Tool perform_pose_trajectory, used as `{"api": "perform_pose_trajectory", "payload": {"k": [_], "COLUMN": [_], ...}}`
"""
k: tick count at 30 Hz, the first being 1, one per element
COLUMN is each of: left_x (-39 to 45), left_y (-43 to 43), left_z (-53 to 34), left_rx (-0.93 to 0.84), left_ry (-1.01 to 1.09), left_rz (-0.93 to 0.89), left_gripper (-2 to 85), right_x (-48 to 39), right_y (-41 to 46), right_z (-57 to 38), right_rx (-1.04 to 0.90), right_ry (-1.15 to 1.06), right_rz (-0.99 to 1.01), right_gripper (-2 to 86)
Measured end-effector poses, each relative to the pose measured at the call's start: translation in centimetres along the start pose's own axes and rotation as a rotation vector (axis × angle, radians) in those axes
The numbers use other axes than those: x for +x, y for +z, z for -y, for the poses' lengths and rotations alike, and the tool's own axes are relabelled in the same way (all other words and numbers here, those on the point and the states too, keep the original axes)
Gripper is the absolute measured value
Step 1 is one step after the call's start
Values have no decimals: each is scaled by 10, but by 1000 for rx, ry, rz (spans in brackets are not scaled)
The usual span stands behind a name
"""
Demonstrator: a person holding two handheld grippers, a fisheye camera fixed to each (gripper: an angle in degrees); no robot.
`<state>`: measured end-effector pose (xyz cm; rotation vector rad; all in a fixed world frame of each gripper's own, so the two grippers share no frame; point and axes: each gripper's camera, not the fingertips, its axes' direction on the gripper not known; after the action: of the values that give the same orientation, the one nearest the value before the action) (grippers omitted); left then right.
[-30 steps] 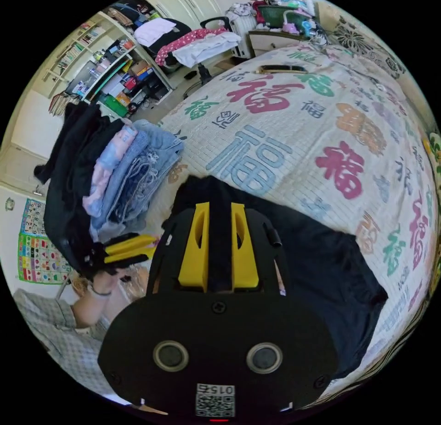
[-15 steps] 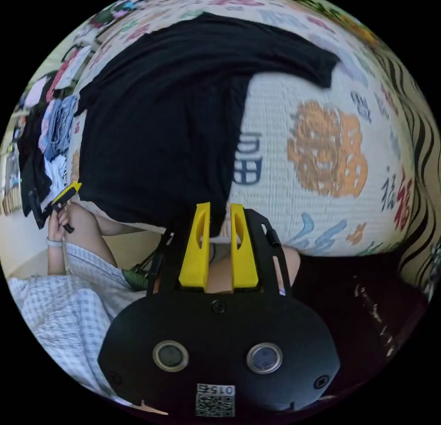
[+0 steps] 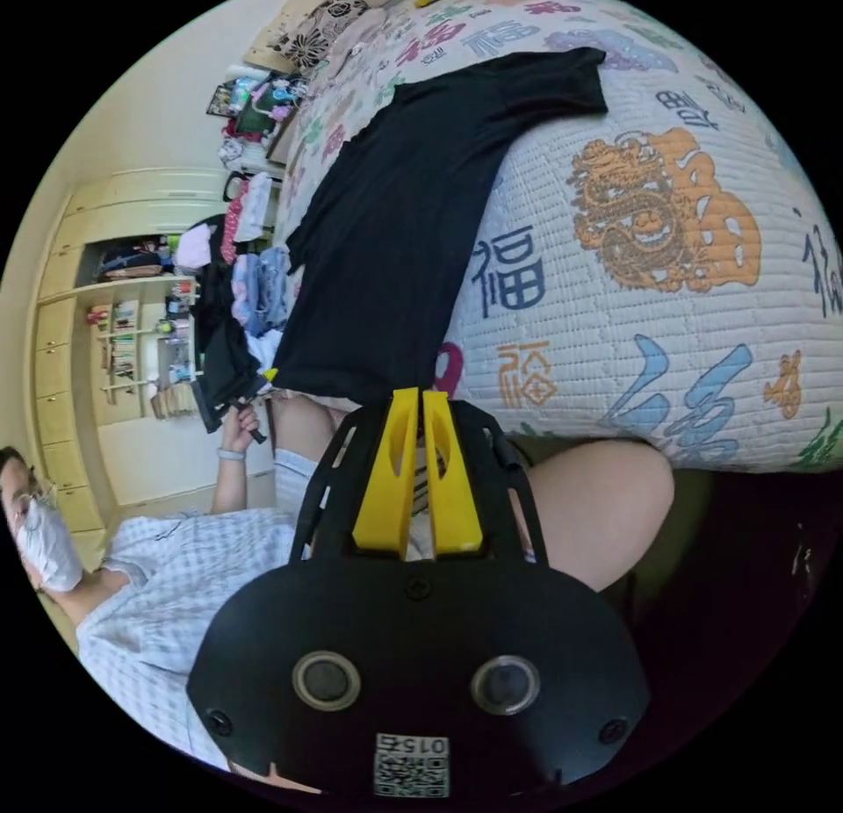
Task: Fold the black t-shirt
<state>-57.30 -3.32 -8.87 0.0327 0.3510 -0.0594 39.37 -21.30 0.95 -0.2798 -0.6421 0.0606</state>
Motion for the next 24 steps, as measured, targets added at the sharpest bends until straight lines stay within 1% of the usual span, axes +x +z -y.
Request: {"api": "perform_pose_trajectory", "payload": {"k": [2,4,5,8,9,12,14,15,19,21,24], "left_x": [-4,-5,-3,7,7,4,8,11,23,31,39], "left_y": [18,39,39,26,24,31,35,37,31,20,13], "left_z": [2,2,1,-4,-5,-3,1,3,7,6,7], "left_rx": [-60,-159,-162,-99,-97,-127,-143,-147,-175,-160,-164], "left_ry": [-16,-38,-35,-24,-36,-78,-74,-61,-29,-4,9], "left_rz": [27,84,87,78,72,66,76,98,64,69,74], "left_gripper": [1,15,20,54,67,80,76,62,19,15,12], "right_x": [19,40,42,48,52,64,66,65,60,58,57], "right_y": [17,33,33,32,33,41,46,48,40,30,24], "right_z": [0,-12,-16,-41,-47,-52,-53,-54,-66,-76,-87], "right_rx": [-53,-103,-95,-55,-45,-28,-24,-32,-77,-78,-106], "right_ry": [52,107,101,50,40,57,74,63,4,-17,-40], "right_rz": [-61,-113,-124,-56,-28,-38,-51,-88,-133,-135,-192], "right_gripper": [8,26,30,56,67,66,57,49,3,-3,-7]}}
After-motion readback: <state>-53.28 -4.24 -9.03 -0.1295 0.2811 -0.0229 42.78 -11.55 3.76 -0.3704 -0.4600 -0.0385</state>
